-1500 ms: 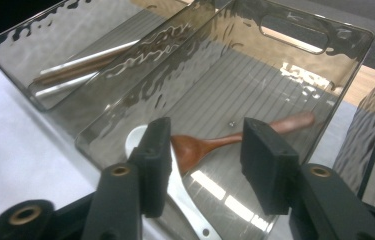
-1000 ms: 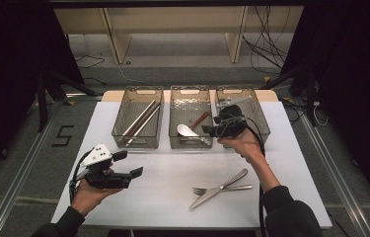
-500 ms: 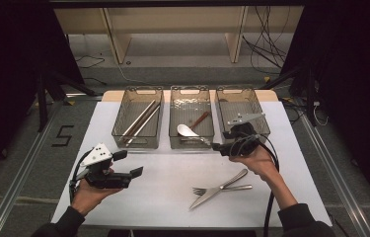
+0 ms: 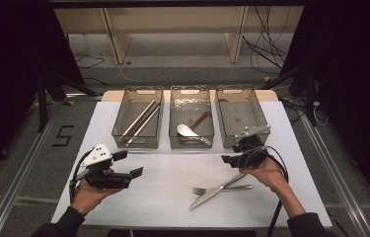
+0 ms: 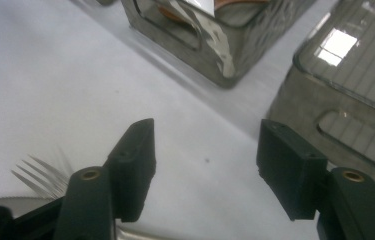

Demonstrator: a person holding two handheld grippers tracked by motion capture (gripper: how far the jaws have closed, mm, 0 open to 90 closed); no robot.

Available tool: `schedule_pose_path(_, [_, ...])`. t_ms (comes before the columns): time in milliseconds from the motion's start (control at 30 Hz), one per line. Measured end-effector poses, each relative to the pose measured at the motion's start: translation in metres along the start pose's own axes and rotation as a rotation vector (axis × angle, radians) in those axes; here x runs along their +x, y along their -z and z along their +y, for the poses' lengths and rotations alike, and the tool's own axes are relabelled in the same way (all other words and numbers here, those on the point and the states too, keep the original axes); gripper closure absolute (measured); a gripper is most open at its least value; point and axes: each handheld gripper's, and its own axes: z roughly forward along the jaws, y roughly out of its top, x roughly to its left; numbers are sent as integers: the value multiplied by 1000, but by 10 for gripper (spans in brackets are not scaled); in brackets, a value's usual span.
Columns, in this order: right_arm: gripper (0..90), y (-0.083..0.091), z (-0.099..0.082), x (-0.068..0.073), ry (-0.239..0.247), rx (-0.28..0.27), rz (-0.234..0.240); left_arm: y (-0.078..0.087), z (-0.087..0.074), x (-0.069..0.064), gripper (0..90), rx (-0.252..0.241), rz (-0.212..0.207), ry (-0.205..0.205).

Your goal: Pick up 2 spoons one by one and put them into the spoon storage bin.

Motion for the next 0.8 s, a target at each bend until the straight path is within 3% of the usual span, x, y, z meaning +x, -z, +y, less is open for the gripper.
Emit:
schedule_pose_path(333, [546, 3, -18, -11, -39, 17, -30, 1, 0, 0, 162, -4, 1, 2])
schedule_pose_path(567, [680, 6, -24, -11, -21, 20, -21, 0, 1, 0, 162, -4, 3, 5])
schedule_pose_path(800, [810, -4, -29, -13, 6, 80, -14, -2, 2, -1, 162, 0, 2, -1])
